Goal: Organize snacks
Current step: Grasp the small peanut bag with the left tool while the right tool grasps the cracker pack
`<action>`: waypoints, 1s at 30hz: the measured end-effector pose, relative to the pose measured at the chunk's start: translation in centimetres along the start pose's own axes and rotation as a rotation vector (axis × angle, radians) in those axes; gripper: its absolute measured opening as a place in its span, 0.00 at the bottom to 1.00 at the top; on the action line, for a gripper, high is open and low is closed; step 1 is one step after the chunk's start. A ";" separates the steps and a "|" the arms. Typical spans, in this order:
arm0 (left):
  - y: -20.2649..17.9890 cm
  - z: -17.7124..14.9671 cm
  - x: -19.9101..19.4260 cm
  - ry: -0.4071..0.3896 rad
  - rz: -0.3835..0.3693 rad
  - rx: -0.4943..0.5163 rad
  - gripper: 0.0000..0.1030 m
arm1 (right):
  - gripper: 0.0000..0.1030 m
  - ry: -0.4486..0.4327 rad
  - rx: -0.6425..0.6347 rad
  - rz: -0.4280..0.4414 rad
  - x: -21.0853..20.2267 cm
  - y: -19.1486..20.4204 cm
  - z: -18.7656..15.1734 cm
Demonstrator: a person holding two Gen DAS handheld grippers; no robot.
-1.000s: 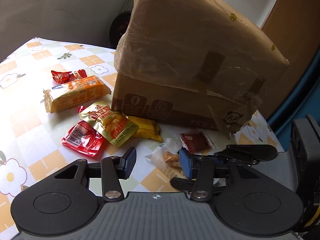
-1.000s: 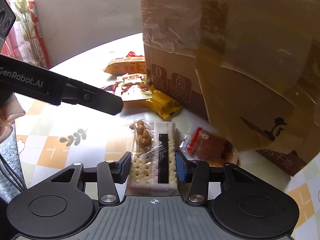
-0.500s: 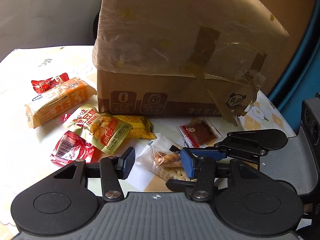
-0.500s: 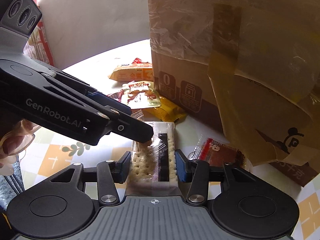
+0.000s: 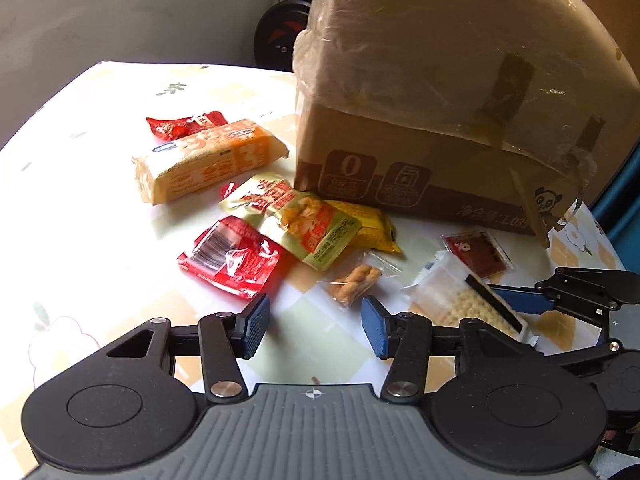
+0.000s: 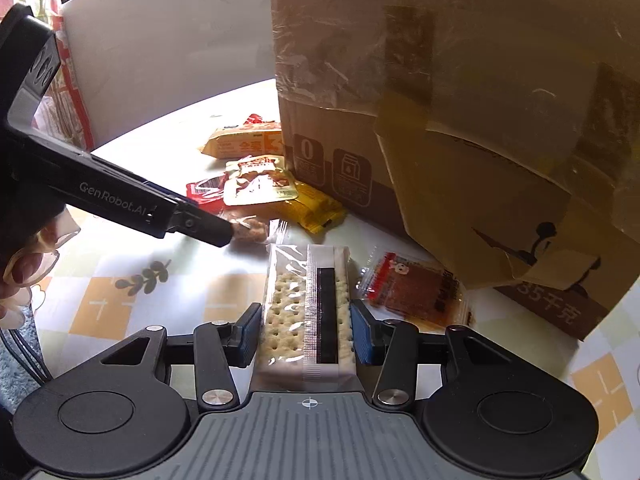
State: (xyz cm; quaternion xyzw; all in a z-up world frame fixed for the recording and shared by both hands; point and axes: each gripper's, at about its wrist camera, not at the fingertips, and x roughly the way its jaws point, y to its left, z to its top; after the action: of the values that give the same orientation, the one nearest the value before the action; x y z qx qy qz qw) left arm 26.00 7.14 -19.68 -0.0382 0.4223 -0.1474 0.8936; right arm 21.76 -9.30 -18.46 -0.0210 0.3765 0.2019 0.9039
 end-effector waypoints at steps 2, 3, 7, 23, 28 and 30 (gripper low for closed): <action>0.3 -0.2 -0.3 -0.003 -0.007 -0.006 0.52 | 0.41 -0.007 0.020 -0.014 -0.3 -0.6 -0.3; 0.3 -0.2 -0.5 -0.010 -0.012 0.000 0.52 | 0.41 -0.015 0.037 -0.019 -0.4 -0.9 -0.5; -0.7 0.3 -0.8 -0.039 -0.046 0.063 0.52 | 0.42 -0.042 0.088 -0.049 -0.5 -2.1 -0.9; -3.9 2.0 3.8 0.001 -0.052 0.215 0.37 | 0.42 -0.094 0.110 -0.042 -0.8 -2.5 -1.8; -4.6 0.7 3.4 -0.032 0.000 0.181 0.24 | 0.42 -0.100 0.112 -0.035 -0.9 -2.7 -2.0; -4.5 -0.1 3.0 -0.043 0.012 0.168 0.22 | 0.42 -0.100 0.109 -0.038 -0.9 -2.6 -2.0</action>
State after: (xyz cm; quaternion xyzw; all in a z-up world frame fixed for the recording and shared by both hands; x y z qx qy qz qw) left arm 26.66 1.99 -21.09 0.0363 0.3893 -0.1759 0.9034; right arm 20.80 -12.44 -19.56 0.0310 0.3409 0.1648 0.9250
